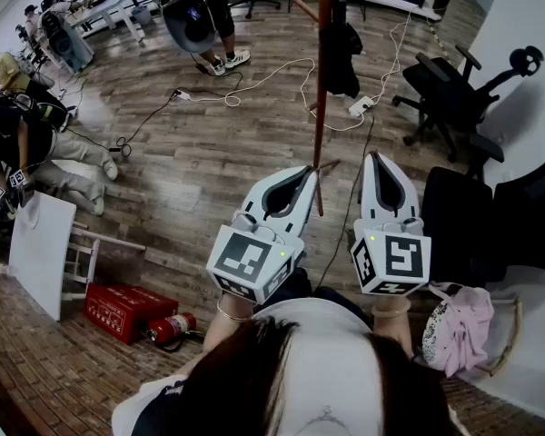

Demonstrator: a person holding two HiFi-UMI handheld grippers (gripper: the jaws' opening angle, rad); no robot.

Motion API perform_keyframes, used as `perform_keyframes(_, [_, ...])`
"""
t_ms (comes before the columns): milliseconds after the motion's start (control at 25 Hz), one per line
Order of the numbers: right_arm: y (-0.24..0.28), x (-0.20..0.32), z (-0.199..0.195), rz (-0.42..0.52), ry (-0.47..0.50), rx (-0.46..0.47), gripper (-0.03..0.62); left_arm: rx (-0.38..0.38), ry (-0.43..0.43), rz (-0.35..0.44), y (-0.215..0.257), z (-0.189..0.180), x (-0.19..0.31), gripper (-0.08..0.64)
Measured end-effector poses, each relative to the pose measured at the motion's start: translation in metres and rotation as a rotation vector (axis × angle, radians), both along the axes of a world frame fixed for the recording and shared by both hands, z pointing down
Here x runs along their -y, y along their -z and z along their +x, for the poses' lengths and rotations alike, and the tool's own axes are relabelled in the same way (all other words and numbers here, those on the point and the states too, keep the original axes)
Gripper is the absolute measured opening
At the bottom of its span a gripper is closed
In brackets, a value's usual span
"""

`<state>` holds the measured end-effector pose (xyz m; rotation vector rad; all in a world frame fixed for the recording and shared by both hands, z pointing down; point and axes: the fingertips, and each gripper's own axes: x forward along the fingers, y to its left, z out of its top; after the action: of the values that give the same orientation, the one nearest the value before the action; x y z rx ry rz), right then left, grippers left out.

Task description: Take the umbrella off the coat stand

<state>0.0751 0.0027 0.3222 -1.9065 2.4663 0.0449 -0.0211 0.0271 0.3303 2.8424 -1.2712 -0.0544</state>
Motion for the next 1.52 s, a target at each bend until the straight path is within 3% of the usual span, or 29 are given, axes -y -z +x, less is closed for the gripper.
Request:
perform_keyframes(400, [0.000,0.008,-0.023,0.009,0.005,0.056,0.037,-0.002,-0.027,-0.003,-0.004,-0.023,0.008,0.009])
perform_keyframes(680, [-0.004,0.011,-0.031,-0.008,-0.039,0.036,0.038,-0.032,-0.039,-0.024,-0.006,-0.041,0.013,0.009])
perform_keyframes(1520, [-0.008,0.060,-0.022,0.003,-0.065,-0.020,0.040,-0.035,-0.062,-0.032,-0.011,-0.024,0.056,0.009])
